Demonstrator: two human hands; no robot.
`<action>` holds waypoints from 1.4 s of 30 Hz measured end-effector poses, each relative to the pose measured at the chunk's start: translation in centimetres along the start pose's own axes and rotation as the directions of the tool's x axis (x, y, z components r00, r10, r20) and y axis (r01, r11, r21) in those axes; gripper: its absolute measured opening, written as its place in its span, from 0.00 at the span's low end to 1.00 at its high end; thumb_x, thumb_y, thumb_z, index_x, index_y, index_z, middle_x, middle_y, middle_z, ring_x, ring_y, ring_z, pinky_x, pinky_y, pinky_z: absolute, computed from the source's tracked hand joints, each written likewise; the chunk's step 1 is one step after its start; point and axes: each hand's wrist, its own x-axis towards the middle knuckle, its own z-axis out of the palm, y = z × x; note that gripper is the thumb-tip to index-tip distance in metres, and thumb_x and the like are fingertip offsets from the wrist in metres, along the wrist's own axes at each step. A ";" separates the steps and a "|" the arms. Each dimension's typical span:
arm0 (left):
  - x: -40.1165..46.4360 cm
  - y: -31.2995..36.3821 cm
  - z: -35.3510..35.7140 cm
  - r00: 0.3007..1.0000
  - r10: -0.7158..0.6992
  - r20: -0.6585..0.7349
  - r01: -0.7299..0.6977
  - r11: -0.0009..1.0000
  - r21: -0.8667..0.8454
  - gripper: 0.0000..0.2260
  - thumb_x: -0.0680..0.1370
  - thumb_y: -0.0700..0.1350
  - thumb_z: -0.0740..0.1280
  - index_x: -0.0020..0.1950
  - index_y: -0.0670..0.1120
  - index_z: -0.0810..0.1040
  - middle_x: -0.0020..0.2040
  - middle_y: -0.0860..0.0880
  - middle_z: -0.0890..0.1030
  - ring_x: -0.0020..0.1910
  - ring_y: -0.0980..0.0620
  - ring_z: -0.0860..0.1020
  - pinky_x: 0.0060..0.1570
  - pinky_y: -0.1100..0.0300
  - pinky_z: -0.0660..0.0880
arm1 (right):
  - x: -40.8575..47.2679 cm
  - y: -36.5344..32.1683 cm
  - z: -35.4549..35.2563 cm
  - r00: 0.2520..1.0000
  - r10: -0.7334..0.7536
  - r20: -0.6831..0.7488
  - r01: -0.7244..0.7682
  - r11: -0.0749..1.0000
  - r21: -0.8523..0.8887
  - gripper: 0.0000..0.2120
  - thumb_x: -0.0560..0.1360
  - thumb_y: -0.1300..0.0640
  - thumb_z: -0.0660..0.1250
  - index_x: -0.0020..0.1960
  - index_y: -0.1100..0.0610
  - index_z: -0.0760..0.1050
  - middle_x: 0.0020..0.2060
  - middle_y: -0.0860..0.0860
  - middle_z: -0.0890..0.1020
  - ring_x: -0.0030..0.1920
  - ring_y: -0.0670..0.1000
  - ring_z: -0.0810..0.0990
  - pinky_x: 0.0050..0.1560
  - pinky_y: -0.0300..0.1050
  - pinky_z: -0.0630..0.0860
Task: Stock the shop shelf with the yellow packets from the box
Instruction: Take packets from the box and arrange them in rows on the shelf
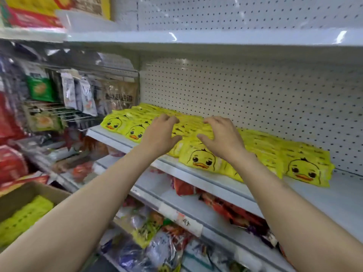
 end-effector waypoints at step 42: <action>-11.2 -72.0 -7.7 0.818 -0.542 0.190 0.470 0.822 0.321 0.20 0.78 0.56 0.64 0.67 0.49 0.72 0.66 0.45 0.72 0.65 0.41 0.69 0.60 0.46 0.71 | 23.3 -58.3 48.4 0.797 -0.357 0.487 0.204 0.918 0.339 0.25 0.79 0.41 0.62 0.71 0.52 0.69 0.69 0.52 0.71 0.70 0.56 0.67 0.69 0.51 0.66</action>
